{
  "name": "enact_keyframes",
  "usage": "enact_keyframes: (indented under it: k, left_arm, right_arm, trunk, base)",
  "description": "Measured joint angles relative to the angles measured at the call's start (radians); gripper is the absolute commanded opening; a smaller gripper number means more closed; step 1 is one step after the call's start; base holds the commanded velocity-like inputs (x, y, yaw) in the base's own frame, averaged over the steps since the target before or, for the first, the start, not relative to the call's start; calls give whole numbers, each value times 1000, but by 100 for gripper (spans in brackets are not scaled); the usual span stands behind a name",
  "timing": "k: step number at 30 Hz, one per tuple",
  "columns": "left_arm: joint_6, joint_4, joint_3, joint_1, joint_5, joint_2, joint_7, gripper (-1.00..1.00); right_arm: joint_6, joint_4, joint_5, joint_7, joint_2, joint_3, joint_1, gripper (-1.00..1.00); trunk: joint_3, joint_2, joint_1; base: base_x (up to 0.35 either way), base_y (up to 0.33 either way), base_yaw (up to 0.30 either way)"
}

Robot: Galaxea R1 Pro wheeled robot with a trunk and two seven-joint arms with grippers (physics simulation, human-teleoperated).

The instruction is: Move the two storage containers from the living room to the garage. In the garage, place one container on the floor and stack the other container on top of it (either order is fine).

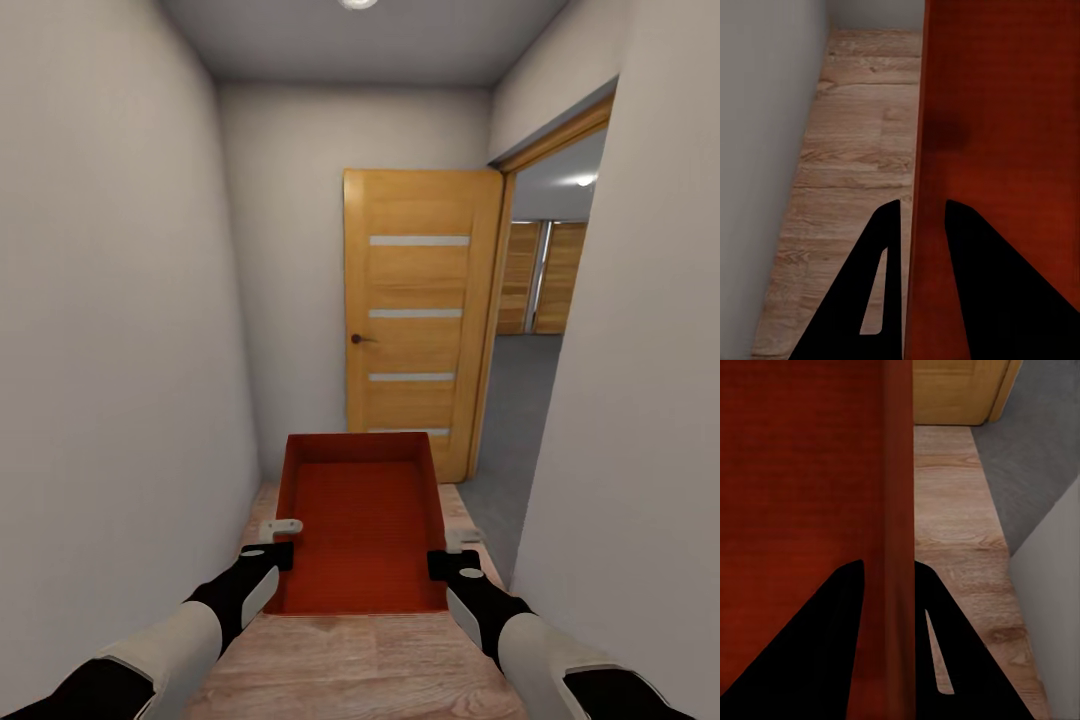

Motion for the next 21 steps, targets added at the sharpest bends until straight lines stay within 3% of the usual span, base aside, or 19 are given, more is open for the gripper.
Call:
enact_keyframes:
  k: [21]
  left_arm:
    - [1,0,1,0,0,0,0,-100]
  right_arm:
    - [1,0,0,1,0,0,0,-100]
  trunk:
    - [0,0,0]
  base:
    - [322,0,0]
